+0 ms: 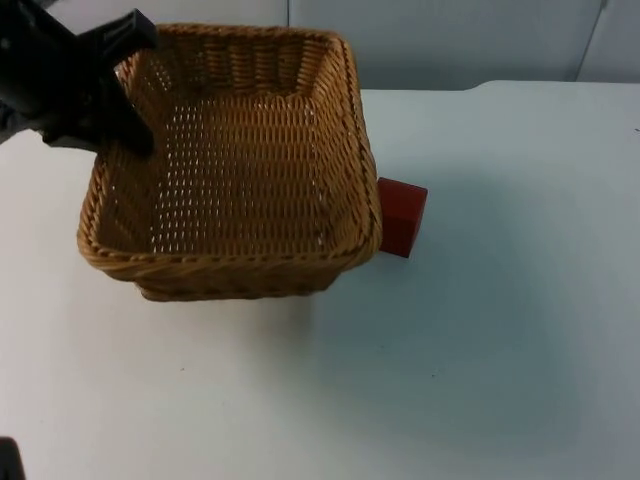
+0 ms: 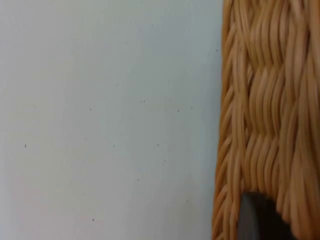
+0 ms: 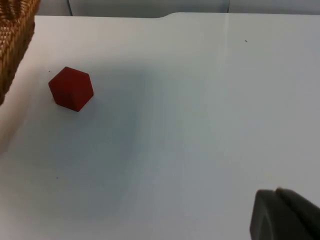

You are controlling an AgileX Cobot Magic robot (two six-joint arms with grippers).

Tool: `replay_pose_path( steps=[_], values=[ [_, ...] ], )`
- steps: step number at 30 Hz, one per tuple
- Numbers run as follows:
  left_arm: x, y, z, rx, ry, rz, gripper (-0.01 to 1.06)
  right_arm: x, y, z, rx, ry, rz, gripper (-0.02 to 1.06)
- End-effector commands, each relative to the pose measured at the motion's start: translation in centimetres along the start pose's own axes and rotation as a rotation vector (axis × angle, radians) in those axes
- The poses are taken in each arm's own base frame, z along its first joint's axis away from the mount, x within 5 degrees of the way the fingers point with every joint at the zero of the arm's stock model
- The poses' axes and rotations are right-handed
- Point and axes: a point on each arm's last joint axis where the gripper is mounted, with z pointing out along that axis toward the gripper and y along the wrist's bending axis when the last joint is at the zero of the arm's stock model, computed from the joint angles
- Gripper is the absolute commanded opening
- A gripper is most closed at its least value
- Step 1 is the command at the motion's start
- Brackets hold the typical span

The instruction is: Pick up the basket with the left hand and place the cube into the basket with the right hand.

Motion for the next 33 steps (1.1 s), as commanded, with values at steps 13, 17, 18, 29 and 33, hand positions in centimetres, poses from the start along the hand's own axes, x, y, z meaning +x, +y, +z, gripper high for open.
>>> replay_pose_path(
  steps=[13, 17, 18, 29, 33],
  values=[
    [-0.31, -0.76, -1.59, 0.035, -0.021, -0.012, 0.00, 0.01, 0.00, 0.08, 0.003, -0.009, -0.001, 0.00],
    [-0.33, -0.75, -1.59, 0.034, -0.023, -0.012, 0.00, 0.01, 0.00, 0.08, 0.003, -0.009, -0.001, 0.00],
    [-0.33, -0.75, -1.59, 0.034, -0.023, -0.012, 0.00, 0.01, 0.00, 0.08, 0.003, -0.009, -0.001, 0.00],
    [-0.34, -0.74, -1.59, 0.033, -0.025, -0.012, 0.00, 0.01, 0.00, 0.08, 0.003, -0.009, -0.001, 0.00],
    [-0.34, -0.74, -1.59, 0.033, -0.025, -0.012, 0.00, 0.01, 0.00, 0.08, 0.003, -0.009, -0.001, 0.00]
  ],
)
